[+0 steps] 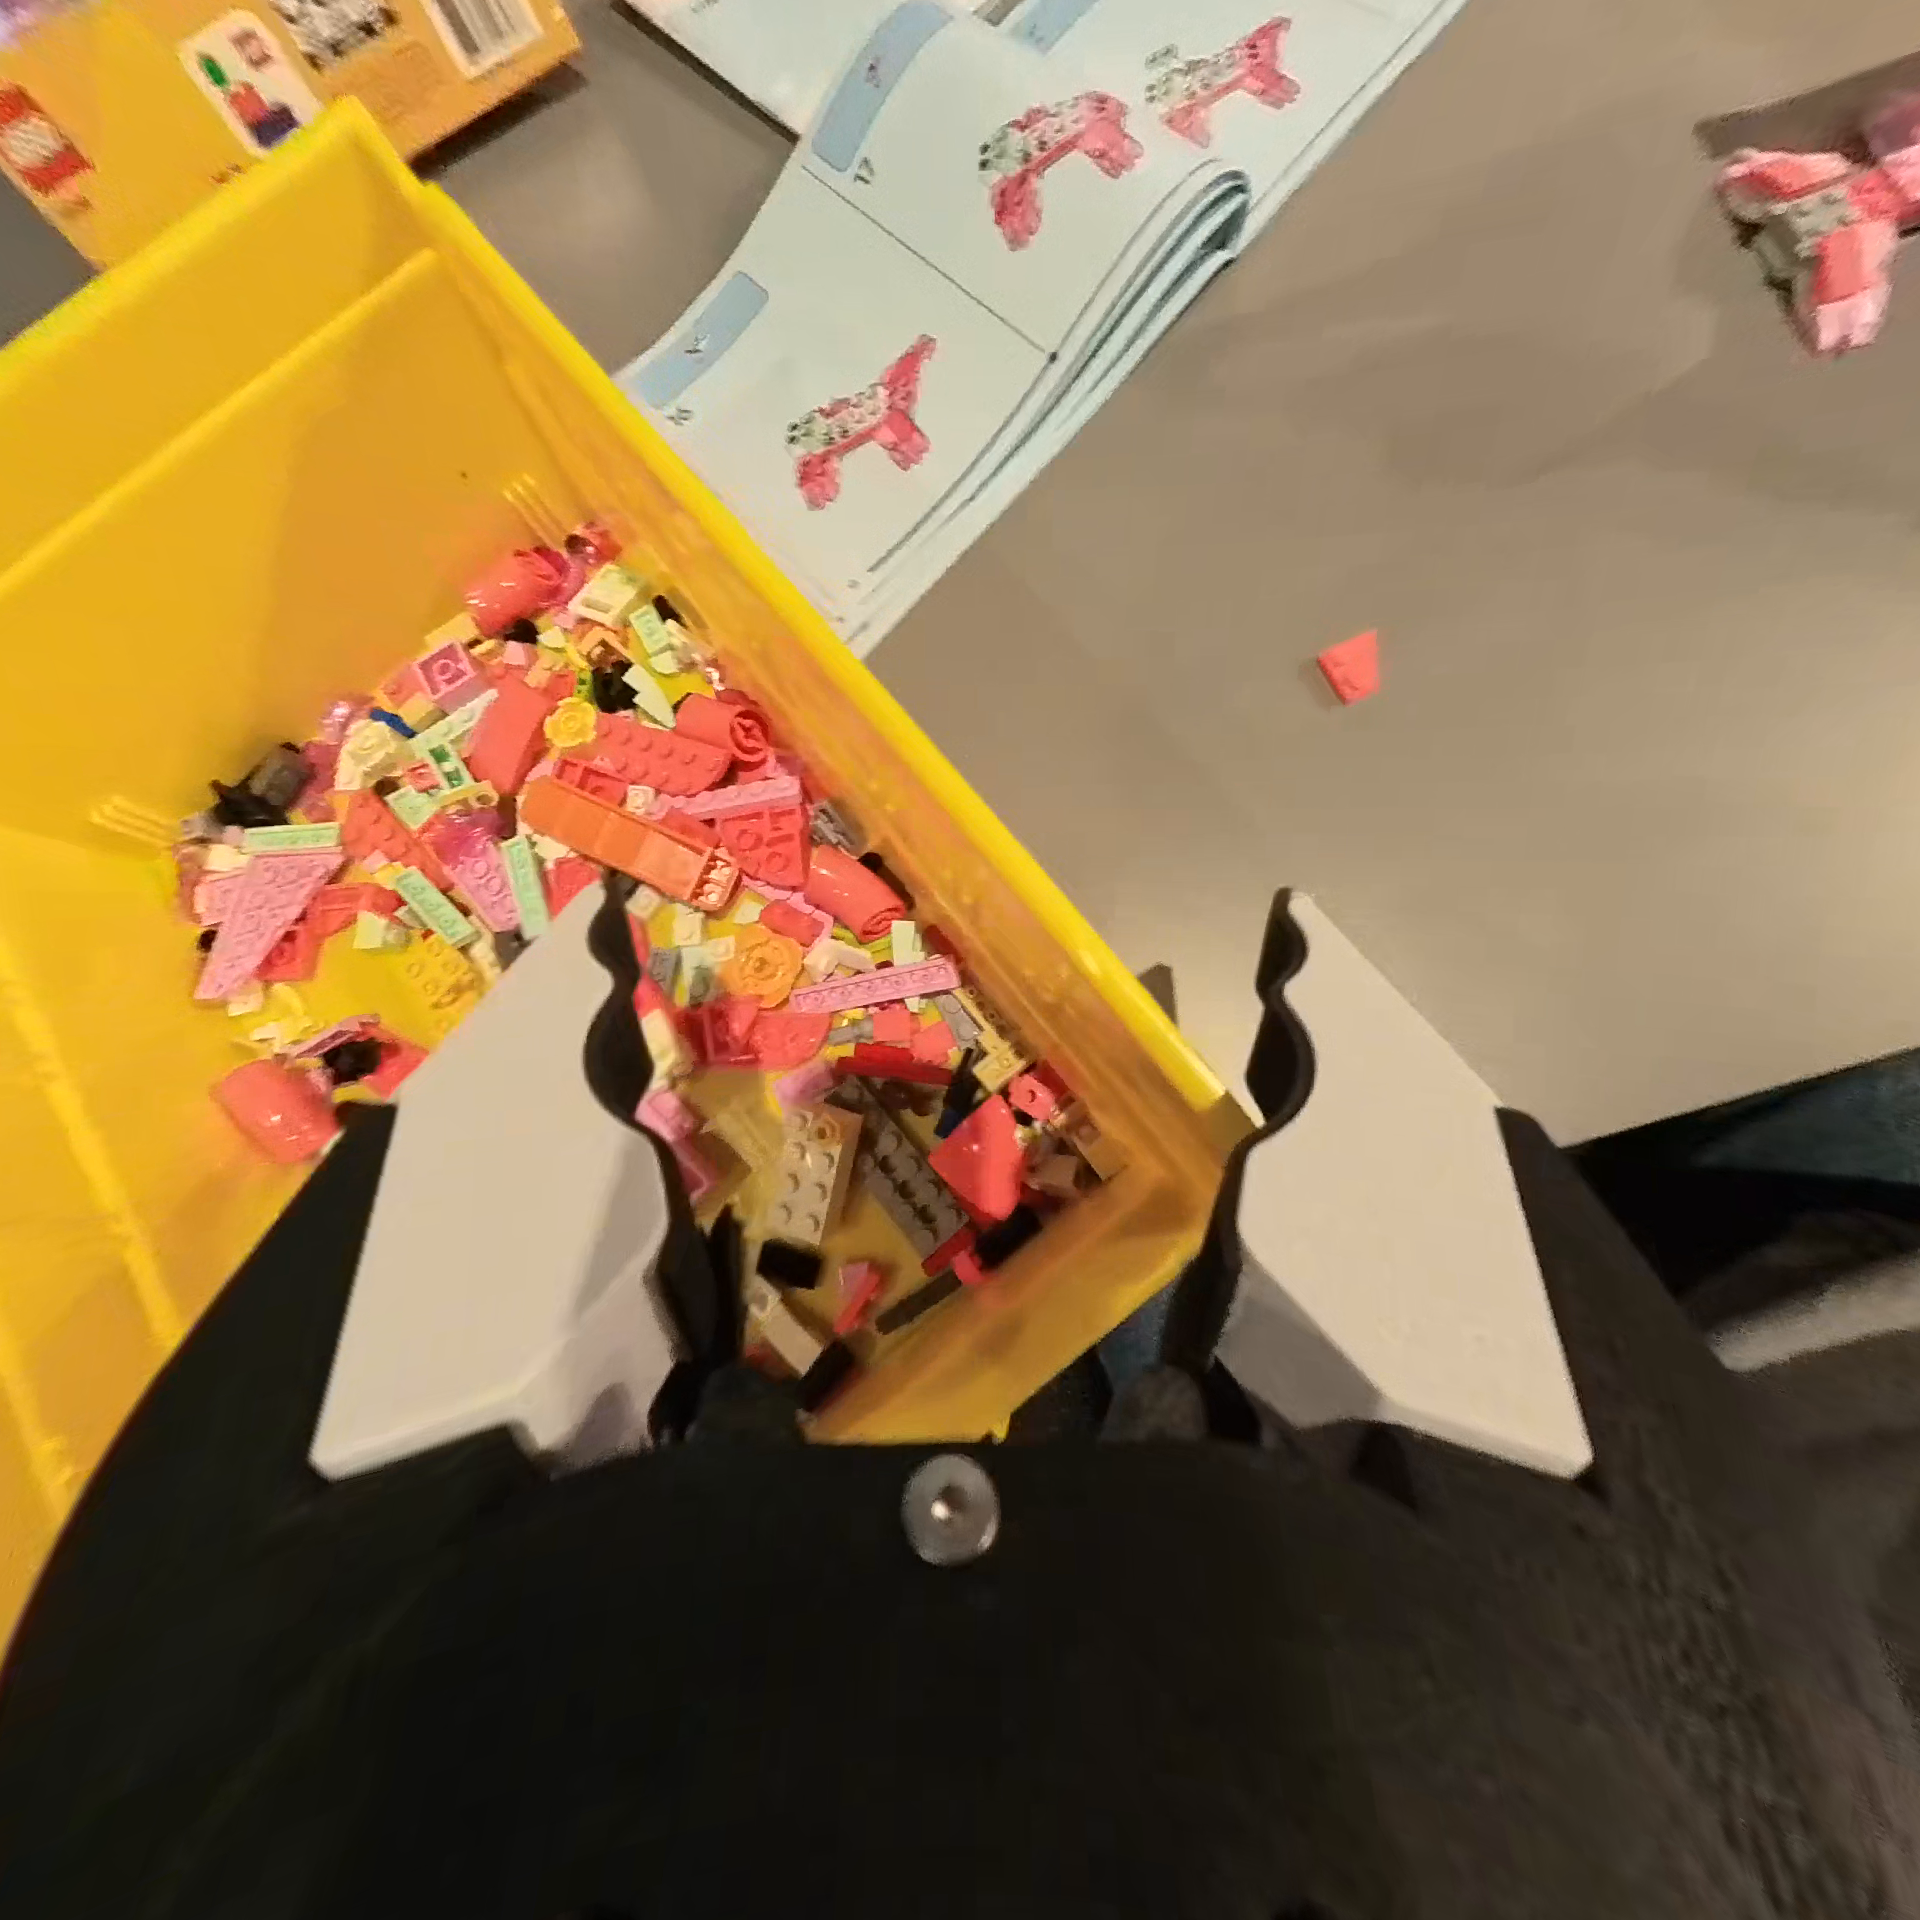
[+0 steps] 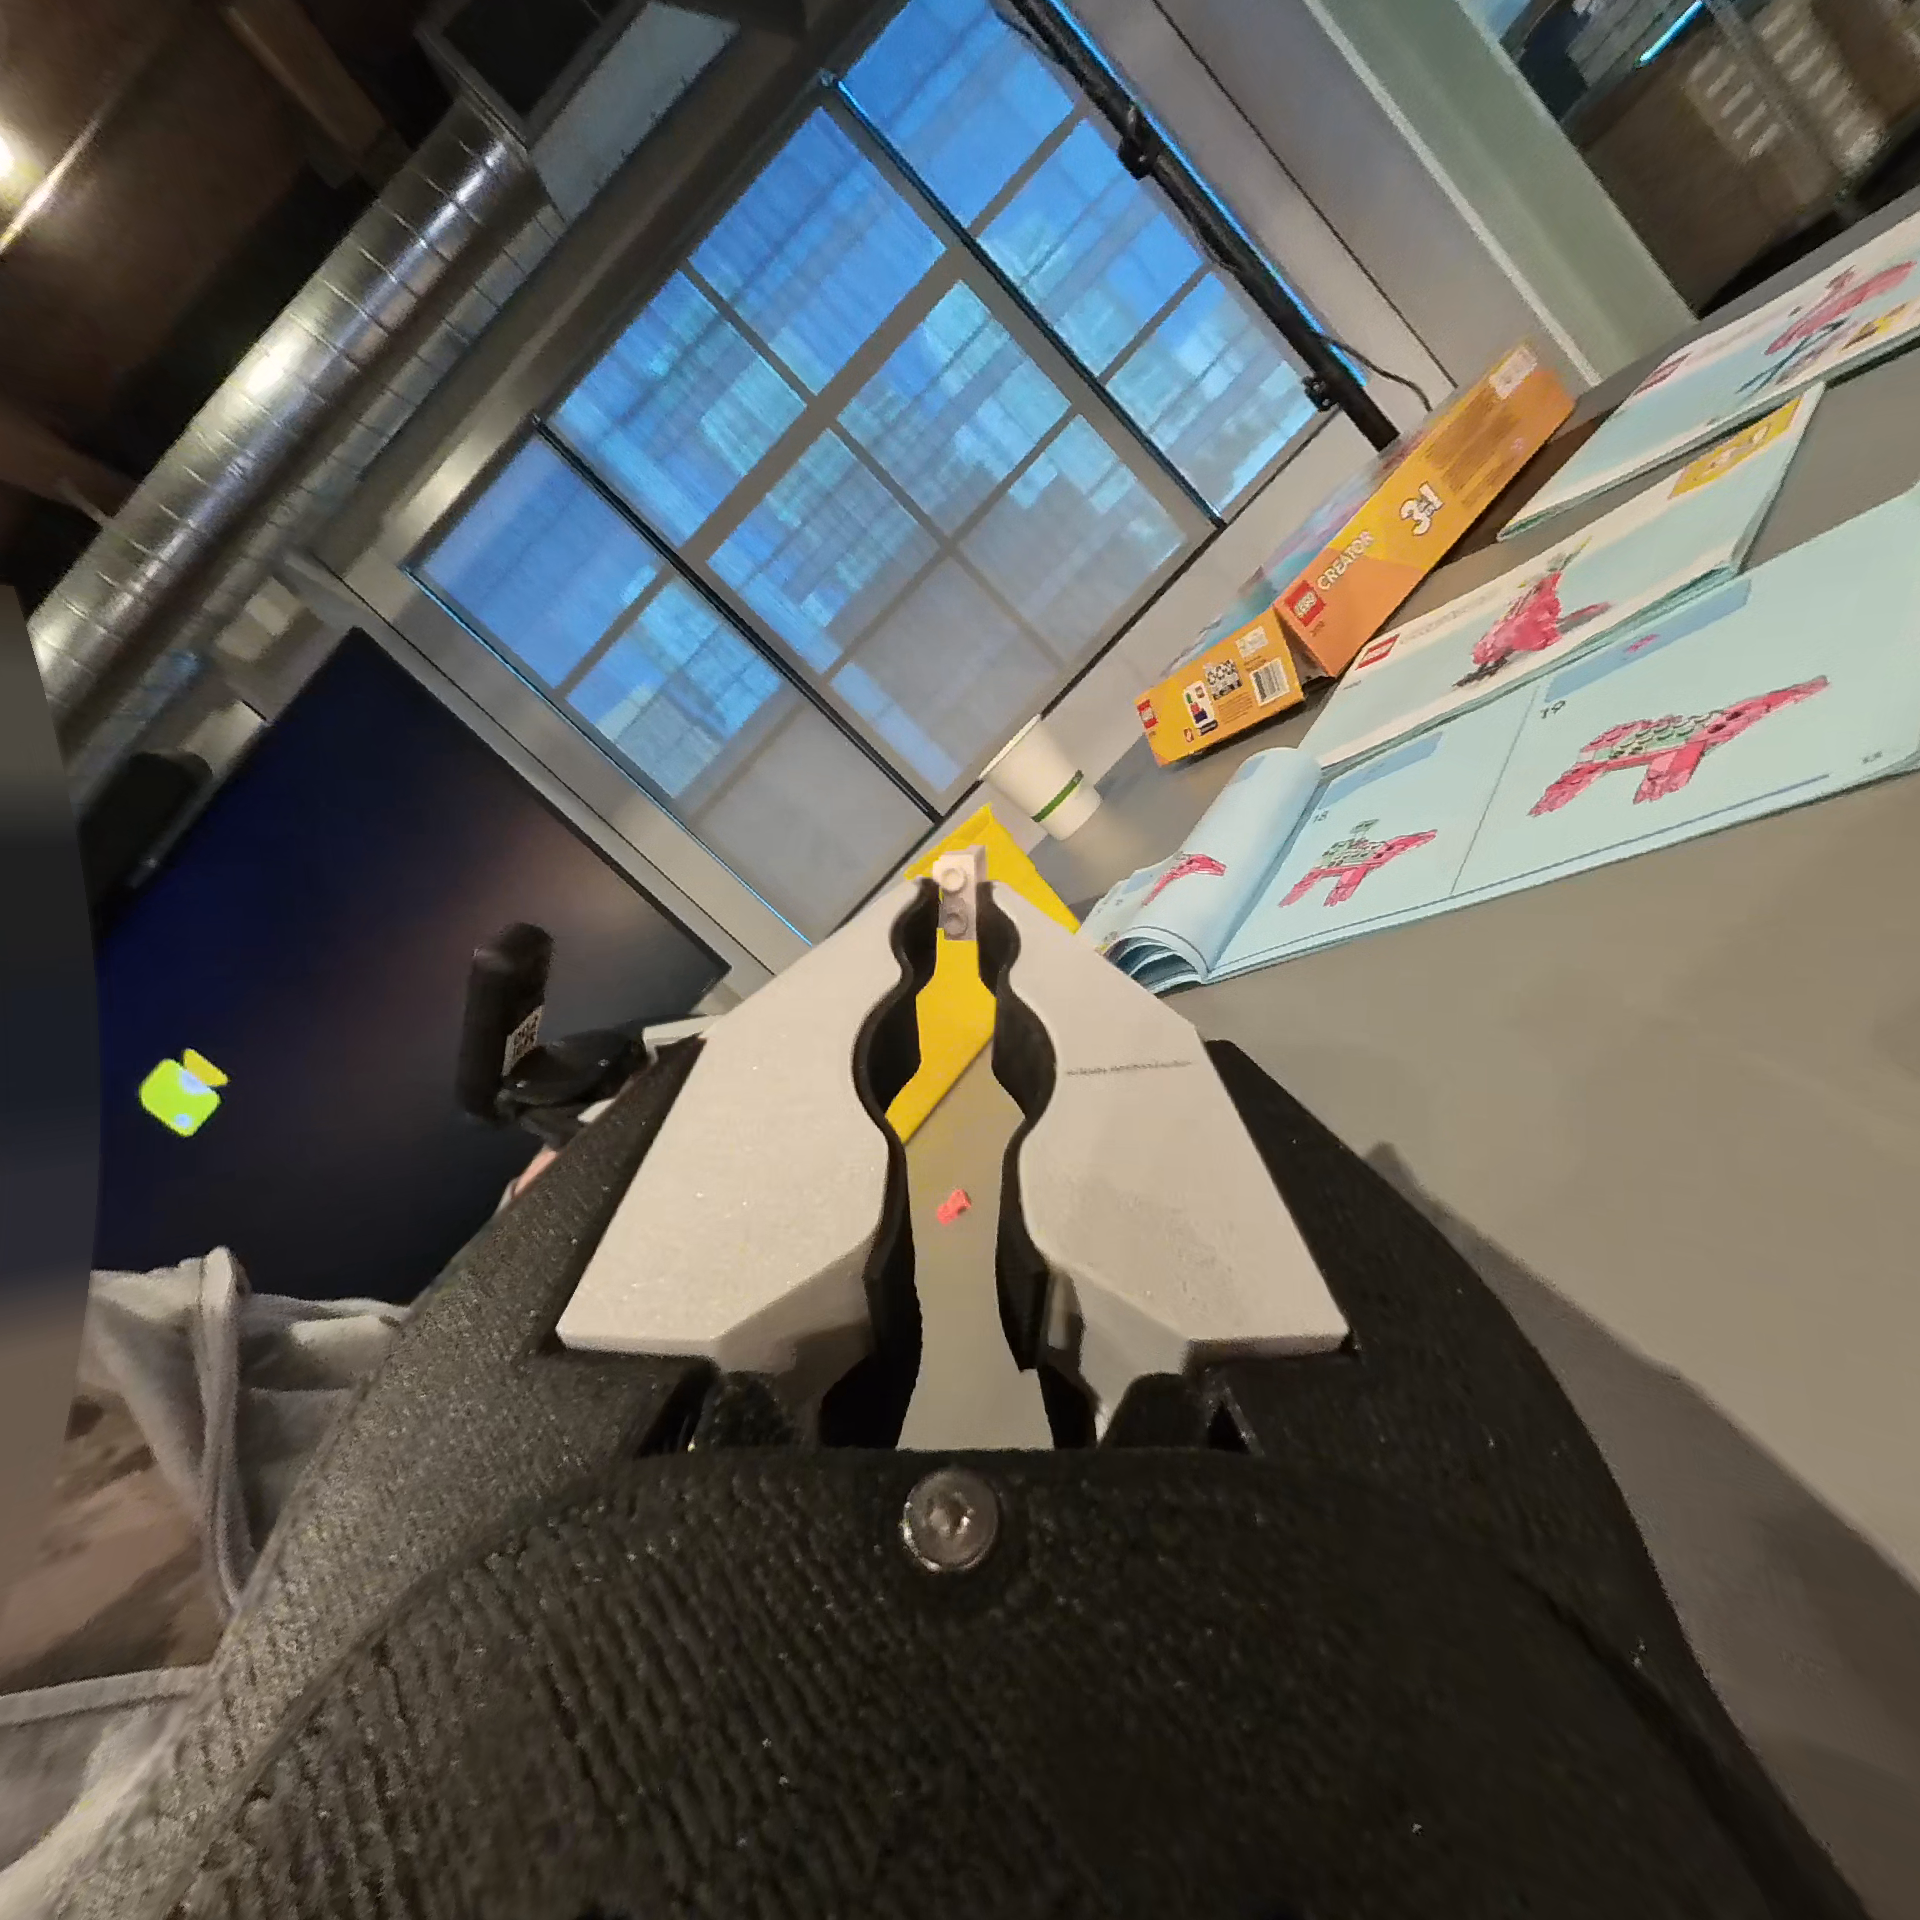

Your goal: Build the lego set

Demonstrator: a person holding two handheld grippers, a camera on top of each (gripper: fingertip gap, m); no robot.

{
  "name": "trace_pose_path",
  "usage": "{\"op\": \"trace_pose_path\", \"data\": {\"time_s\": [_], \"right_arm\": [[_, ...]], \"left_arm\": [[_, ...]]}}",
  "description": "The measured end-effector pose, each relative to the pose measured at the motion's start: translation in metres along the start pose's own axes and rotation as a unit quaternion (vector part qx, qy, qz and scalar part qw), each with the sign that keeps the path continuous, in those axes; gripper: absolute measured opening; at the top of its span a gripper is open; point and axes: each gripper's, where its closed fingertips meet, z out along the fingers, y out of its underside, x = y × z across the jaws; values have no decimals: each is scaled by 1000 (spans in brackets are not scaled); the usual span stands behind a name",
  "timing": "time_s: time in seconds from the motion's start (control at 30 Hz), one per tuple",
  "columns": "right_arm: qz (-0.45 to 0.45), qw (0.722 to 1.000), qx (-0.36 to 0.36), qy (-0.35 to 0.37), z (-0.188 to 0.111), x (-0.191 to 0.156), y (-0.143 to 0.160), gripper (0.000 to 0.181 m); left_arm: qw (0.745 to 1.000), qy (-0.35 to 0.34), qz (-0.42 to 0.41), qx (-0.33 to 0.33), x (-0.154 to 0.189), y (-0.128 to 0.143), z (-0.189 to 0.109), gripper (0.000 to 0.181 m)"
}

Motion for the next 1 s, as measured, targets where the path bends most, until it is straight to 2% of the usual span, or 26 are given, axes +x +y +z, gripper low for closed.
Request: {"op": "trace_pose_path", "data": {"time_s": [0.23, 0.3, 0.37, 0.43, 0.5, 0.67, 0.73, 0.77, 0.8, 0.9, 1.0], "right_arm": [[-28, 998, -6, 52, -9, 13, -6, 5], [-48, 995, -12, 81, -13, 19, -9, 5], [-64, 991, -12, 117, -19, 28, -12, 5], [-63, 988, -12, 141, -23, 36, -14, 5], [-51, 987, -13, 150, -25, 42, -12, 6], [-35, 990, -8, 133, -22, 41, -10, 5], [-44, 989, -7, 141, -23, 44, -11, 5], [-51, 988, -4, 143, -24, 46, -13, 5], [-61, 988, 3, 144, -26, 46, -16, 5], [-106, 985, 20, 138, -30, 43, -26, 5], [-136, 981, 52, 127, -36, 37, -36, 5]], "left_arm": [[995, -99, -15, -8, -45, 9, 1, 108], [991, -127, -4, 35, -47, -7, -5, 106], [983, -138, 27, 114, -35, -38, -18, 103], [973, -124, 69, 182, -8, -69, -26, 96], [966, -62, 105, 226, 32, -92, -21, 93], [942, 121, 152, 273, 137, -124, 22, 92], [921, 233, 152, 275, 189, -133, 36, 93], [910, 265, 161, 274, 209, -139, 43, 94], [905, 274, 176, 276, 222, -147, 53, 95], [888, 234, 227, 323, 238, -182, 81, 94], [881, 284, 195, 324, 253, -191, 89, 94]]}}
